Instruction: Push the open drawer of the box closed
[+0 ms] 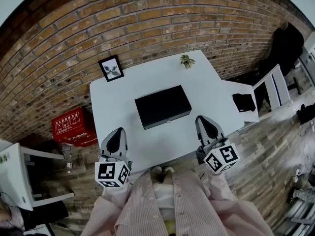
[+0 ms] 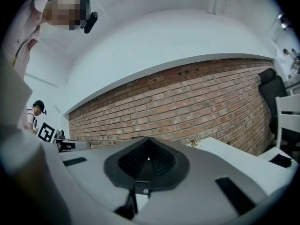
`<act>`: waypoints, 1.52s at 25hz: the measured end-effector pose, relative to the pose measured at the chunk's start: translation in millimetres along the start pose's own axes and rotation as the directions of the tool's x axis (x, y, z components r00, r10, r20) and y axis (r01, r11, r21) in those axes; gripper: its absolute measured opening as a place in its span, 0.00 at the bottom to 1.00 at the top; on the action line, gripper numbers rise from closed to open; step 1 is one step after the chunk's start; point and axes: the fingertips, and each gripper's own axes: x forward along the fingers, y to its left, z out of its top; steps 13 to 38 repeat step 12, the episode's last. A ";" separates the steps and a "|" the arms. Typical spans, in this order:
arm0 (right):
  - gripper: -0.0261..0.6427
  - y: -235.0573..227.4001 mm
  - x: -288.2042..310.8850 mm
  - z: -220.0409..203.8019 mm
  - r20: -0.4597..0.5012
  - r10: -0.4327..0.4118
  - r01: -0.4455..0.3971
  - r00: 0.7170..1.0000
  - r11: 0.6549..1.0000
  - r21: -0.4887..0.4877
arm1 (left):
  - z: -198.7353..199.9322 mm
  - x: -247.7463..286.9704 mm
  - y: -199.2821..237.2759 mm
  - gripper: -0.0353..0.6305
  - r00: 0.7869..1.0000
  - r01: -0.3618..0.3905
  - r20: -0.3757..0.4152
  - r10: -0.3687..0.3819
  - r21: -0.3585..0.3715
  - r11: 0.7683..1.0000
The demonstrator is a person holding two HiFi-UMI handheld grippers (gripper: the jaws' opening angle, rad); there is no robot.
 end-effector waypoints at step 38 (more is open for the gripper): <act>0.04 -4.7 -4.9 -3.7 -0.006 -0.026 0.026 1.000 1.000 0.003 | -7.6 1.5 1.1 0.04 1.000 0.001 -0.017 -0.001 -0.005 1.000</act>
